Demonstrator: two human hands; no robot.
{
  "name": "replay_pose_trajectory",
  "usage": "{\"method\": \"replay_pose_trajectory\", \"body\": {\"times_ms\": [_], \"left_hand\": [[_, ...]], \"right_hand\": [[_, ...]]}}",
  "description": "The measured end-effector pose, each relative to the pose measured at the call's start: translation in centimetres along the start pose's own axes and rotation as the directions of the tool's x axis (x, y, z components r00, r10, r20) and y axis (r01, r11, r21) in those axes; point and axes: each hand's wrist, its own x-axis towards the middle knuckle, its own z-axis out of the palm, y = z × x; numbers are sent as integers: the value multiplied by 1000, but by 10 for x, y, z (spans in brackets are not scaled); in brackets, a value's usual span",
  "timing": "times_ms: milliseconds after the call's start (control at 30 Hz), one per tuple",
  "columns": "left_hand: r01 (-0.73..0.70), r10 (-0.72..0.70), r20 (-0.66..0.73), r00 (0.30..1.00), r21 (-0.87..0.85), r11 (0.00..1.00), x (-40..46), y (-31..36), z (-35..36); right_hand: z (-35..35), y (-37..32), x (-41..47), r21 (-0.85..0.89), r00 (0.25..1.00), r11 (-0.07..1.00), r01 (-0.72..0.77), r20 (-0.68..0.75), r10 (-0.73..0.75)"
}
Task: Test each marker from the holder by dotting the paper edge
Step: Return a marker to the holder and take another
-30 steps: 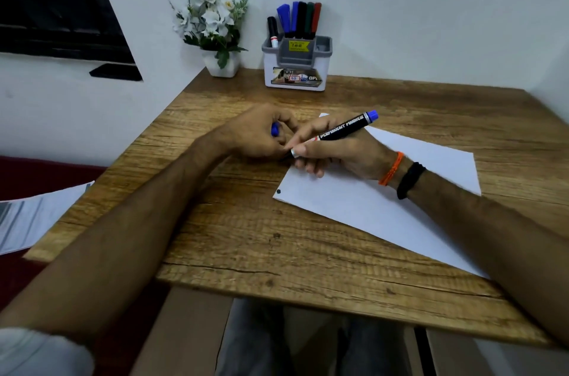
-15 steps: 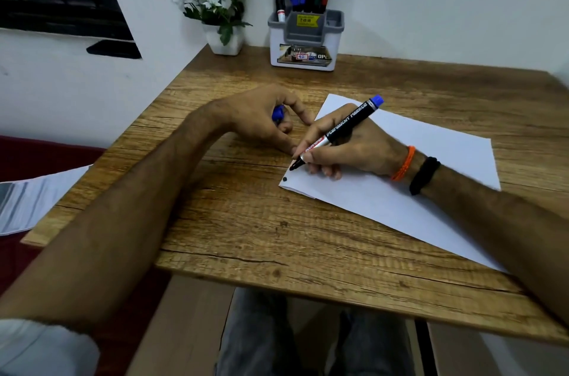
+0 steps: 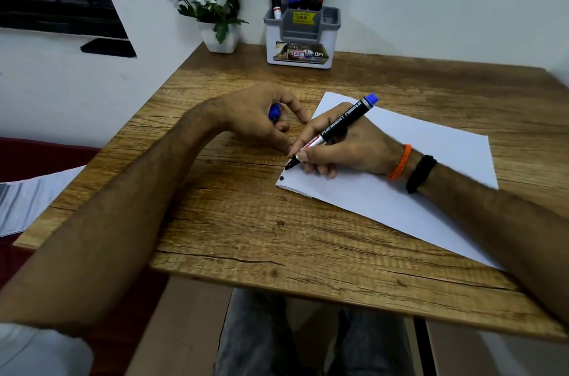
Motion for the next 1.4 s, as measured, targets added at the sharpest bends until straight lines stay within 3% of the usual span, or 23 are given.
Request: {"method": "replay_pose_trajectory", "body": {"times_ms": [1400], "left_hand": [[2, -2, -5, 1000, 26, 1000, 0, 0, 0]], "right_hand": [[1, -1, 1, -22, 998, 999, -49, 27, 50]]}}
